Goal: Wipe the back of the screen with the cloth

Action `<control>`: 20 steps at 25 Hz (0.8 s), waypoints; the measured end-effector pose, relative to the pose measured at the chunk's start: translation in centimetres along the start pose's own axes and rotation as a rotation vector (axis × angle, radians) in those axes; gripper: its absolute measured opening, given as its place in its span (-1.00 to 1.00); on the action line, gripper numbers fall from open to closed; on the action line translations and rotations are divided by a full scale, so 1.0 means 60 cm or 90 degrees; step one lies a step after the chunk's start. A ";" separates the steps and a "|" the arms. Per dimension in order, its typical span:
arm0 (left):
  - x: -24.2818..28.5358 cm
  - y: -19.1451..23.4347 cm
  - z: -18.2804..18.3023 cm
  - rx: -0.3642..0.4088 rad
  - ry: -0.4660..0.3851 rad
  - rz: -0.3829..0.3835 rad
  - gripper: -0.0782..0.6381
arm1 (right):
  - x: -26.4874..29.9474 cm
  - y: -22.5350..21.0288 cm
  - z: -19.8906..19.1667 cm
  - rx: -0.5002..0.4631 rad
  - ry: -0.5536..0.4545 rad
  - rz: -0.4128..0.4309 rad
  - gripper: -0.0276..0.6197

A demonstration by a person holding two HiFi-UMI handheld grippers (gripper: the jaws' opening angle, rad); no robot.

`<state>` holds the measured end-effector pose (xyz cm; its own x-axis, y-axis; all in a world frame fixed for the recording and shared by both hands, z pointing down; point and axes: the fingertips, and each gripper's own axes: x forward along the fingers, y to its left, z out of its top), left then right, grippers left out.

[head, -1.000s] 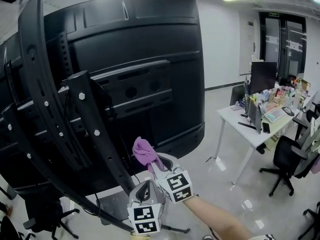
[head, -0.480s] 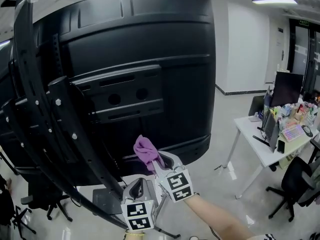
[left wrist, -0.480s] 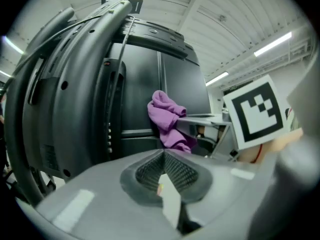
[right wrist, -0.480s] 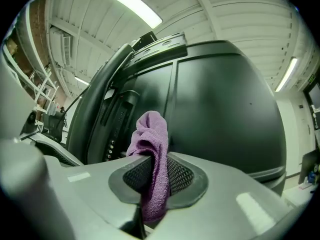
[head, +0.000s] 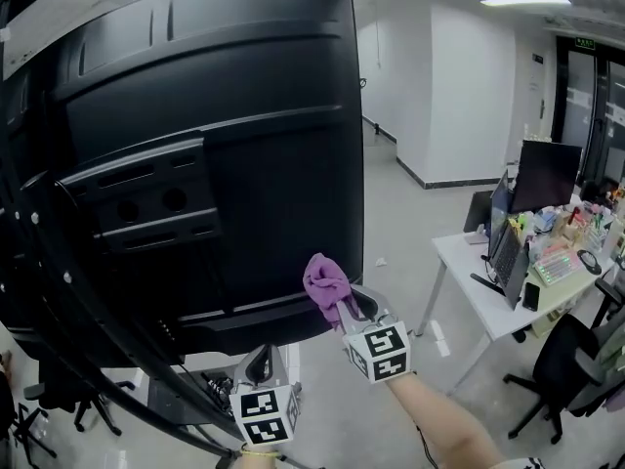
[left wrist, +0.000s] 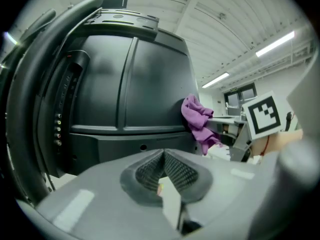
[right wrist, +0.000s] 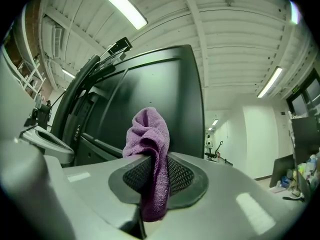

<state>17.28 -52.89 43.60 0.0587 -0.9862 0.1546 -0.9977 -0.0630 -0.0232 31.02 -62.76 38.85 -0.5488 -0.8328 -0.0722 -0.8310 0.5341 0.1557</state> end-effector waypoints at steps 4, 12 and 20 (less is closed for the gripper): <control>0.021 -0.037 0.001 0.002 -0.003 0.000 -0.76 | -0.008 -0.056 -0.016 -0.004 0.008 -0.011 -0.74; 0.022 -0.048 0.008 0.009 -0.009 0.027 -0.76 | -0.041 -0.007 0.081 -0.157 -0.040 0.110 -0.74; 0.002 -0.007 0.013 0.007 -0.002 0.064 -0.76 | 0.037 0.020 0.191 -0.360 0.005 0.182 -0.74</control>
<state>17.72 -53.13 42.86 -0.0418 -0.9882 0.1472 -0.9982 0.0348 -0.0496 27.78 -62.31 27.57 -0.7392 -0.6712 0.0557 -0.4747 0.5779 0.6639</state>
